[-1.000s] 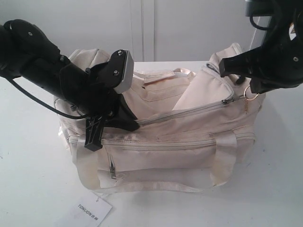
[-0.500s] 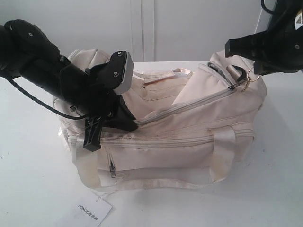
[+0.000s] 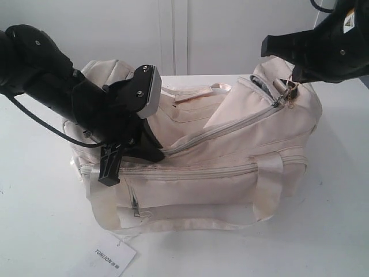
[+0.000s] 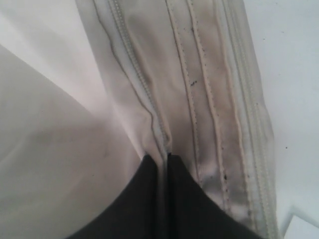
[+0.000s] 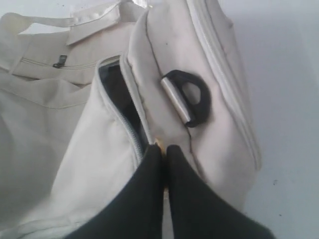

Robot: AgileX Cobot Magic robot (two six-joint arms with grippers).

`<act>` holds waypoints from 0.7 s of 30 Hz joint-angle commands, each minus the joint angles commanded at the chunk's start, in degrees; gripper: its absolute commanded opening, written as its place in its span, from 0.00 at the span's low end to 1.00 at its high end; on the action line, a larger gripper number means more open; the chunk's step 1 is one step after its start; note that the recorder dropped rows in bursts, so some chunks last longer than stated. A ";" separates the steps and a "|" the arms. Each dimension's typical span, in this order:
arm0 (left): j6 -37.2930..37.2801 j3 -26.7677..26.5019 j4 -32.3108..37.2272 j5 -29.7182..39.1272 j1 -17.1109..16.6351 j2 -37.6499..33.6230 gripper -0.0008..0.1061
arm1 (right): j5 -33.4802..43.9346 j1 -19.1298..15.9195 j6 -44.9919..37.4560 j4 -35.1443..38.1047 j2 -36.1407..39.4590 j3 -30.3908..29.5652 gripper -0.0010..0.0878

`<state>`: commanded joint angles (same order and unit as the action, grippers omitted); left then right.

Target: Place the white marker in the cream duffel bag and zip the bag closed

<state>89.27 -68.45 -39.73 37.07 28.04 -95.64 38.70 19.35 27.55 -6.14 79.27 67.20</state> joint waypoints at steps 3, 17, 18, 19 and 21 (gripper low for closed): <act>0.00 0.00 0.00 0.00 0.00 0.00 0.01 | -0.52 0.00 -0.98 1.83 1.42 0.00 0.01; 1.97 0.00 -2.61 -0.51 0.00 0.22 0.28 | -1.15 0.00 -0.98 2.16 2.54 0.00 0.01; 2.06 0.00 -2.76 -0.62 0.00 0.33 0.33 | -1.15 0.00 -0.98 2.16 2.54 0.00 0.01; 2.06 0.00 -3.09 -0.62 0.00 0.33 0.37 | -1.15 0.00 -0.98 2.16 2.54 0.00 0.01; 2.06 -0.34 -3.98 -0.50 0.00 0.33 0.42 | -1.15 0.00 -0.98 2.16 2.54 0.00 0.01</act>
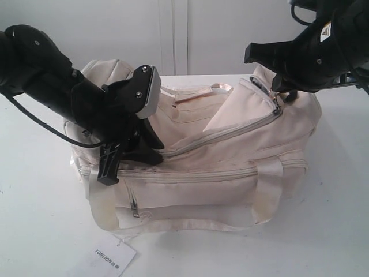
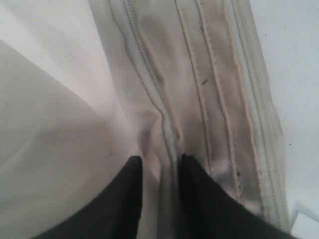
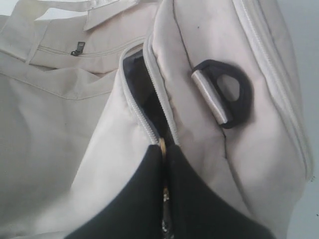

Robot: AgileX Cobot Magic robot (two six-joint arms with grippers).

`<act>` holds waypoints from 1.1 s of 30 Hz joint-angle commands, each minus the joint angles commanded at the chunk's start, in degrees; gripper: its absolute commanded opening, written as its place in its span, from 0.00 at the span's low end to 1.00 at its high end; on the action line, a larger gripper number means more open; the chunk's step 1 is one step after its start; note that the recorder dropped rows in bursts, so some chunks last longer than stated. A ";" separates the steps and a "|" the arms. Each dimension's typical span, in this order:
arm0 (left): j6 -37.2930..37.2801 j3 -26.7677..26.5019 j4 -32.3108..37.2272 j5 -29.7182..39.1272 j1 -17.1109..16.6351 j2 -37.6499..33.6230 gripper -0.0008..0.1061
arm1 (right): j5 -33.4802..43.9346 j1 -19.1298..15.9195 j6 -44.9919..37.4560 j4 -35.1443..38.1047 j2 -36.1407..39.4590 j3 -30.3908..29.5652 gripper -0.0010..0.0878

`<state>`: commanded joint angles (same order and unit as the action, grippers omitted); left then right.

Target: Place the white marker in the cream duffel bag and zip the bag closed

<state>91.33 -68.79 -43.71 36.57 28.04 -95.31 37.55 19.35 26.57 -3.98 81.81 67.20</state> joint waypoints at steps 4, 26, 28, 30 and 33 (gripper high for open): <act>0.00 0.00 -2.51 0.00 0.00 1.26 0.44 | 0.01 0.00 0.00 0.51 0.00 0.00 0.01; 4.62 0.10 -6.27 0.92 10.91 6.24 0.43 | 0.01 0.00 0.00 0.57 0.00 0.00 0.01; 4.45 0.10 -5.11 -2.58 14.31 6.02 0.43 | 0.12 0.00 0.00 0.55 0.00 0.00 0.01; 4.45 0.10 -5.02 -6.80 16.97 5.56 0.43 | 0.12 0.00 0.00 0.55 0.00 0.00 0.01; 4.45 0.10 -5.02 -11.74 19.42 4.72 0.43 | 0.23 0.00 0.00 0.55 0.00 0.00 0.01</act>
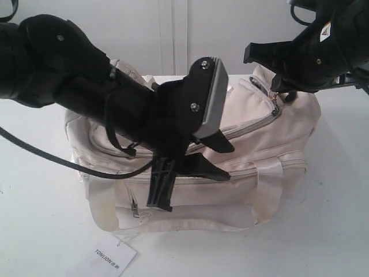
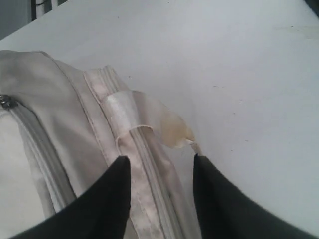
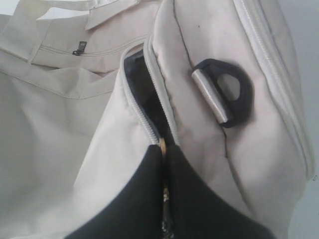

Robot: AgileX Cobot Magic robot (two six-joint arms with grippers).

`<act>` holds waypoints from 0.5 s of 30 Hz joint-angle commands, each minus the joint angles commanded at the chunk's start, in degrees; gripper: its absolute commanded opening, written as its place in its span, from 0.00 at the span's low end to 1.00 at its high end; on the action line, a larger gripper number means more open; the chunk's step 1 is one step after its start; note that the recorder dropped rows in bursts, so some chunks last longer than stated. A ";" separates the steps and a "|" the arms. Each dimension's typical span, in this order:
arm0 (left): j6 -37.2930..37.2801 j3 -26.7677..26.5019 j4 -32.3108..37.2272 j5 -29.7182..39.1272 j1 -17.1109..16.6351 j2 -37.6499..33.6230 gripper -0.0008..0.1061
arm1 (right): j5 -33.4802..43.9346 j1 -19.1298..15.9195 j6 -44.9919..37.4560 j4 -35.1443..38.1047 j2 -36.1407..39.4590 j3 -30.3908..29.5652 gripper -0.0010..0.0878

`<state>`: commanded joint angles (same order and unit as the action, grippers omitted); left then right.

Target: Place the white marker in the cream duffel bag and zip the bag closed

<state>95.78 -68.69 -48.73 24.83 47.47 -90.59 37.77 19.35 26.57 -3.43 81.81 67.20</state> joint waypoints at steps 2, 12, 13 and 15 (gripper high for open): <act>0.00 0.00 0.00 -2.88 1.60 -0.85 0.43 | 0.00 0.00 0.00 0.00 0.00 0.00 0.01; 0.00 0.00 0.00 -19.32 8.75 -5.83 0.46 | 0.00 0.00 0.00 0.00 0.00 0.00 0.01; 0.13 0.00 0.00 -20.41 9.27 -6.14 0.48 | 0.00 0.00 0.00 0.00 0.00 0.00 0.01; 0.13 0.00 0.00 -22.26 9.93 -7.16 0.54 | 0.11 0.00 0.00 0.00 0.00 0.00 0.01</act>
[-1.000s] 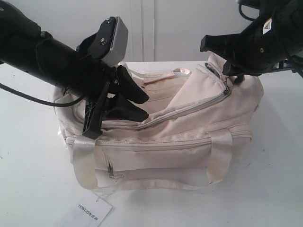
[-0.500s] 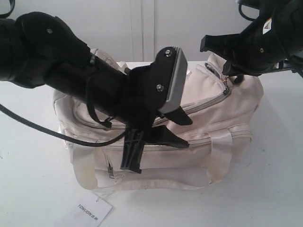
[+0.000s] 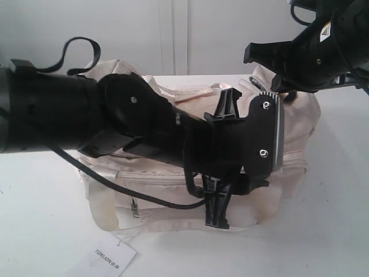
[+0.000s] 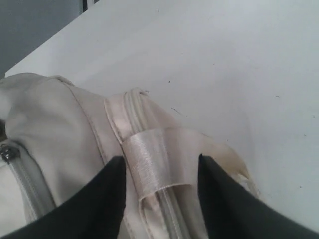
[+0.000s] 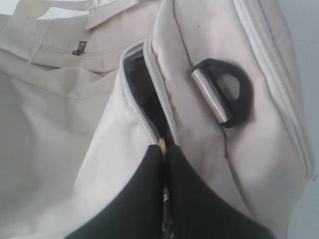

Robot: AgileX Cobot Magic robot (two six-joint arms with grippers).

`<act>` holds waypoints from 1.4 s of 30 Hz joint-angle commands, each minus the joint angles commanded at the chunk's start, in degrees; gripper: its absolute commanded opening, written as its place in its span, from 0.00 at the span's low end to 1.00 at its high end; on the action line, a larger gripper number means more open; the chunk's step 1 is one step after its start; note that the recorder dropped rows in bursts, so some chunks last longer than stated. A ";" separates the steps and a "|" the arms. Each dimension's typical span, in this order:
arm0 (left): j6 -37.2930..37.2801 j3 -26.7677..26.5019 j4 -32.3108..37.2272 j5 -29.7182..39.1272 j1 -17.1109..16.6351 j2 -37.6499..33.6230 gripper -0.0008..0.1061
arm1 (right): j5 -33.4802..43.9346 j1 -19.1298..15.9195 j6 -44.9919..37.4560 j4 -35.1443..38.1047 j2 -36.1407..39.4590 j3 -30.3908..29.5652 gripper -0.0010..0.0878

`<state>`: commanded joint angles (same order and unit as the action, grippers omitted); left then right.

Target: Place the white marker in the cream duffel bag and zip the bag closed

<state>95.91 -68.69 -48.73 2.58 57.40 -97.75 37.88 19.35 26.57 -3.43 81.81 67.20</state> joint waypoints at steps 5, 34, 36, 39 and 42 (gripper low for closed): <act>-1.33 0.00 -0.25 -2.58 0.00 -1.69 0.60 | 0.00 0.00 0.00 0.00 0.00 0.00 0.01; -1.76 0.00 -0.50 -5.41 0.00 -5.57 0.01 | -3.17 0.00 0.17 -3.66 0.00 0.00 0.01; -1.76 0.00 -0.50 -5.41 0.00 -5.57 0.01 | -4.38 0.00 0.17 -4.85 0.00 0.00 0.01; -1.76 0.00 -0.50 -5.27 0.00 -5.57 0.01 | -5.49 0.00 0.59 -6.75 0.00 0.00 0.01; -1.76 0.00 -0.50 -4.13 0.00 -5.57 0.01 | -6.47 0.00 0.59 -9.03 0.00 0.00 0.01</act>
<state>94.16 -68.69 -49.23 -1.55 57.40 -103.32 31.42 19.35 27.16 -12.45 81.81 67.20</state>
